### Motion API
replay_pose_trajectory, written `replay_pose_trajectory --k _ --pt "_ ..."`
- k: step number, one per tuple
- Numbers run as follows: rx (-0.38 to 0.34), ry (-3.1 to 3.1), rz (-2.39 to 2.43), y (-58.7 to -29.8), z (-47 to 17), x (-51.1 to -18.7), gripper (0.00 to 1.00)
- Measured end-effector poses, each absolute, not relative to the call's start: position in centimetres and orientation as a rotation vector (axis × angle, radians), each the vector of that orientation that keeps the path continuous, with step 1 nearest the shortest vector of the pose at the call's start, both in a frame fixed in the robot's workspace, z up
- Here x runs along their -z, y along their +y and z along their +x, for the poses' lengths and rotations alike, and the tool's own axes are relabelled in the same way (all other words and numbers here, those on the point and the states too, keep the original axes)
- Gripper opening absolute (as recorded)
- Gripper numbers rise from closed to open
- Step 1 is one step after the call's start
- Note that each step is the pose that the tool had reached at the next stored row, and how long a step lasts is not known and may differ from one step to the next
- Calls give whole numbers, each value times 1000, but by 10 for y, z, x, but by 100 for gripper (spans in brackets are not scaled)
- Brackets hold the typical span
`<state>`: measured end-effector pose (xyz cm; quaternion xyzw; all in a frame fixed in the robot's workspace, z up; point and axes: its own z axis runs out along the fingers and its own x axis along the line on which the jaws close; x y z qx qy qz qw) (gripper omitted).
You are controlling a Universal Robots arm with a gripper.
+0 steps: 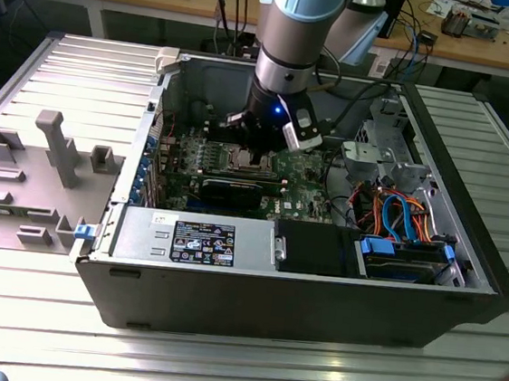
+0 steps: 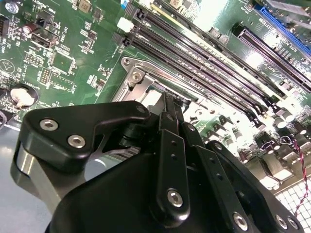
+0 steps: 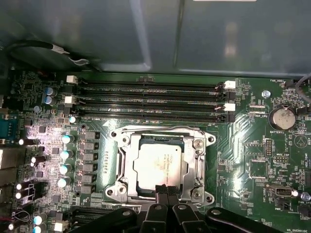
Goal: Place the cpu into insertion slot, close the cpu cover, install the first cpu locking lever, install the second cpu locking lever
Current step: 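Install the second cpu locking lever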
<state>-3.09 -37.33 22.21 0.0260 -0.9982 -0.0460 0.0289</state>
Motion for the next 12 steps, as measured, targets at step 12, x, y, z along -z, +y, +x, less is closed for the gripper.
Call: replay_pose_trajectory --k 12 --pt "138 -3078 80 -372 -28 -247 11"
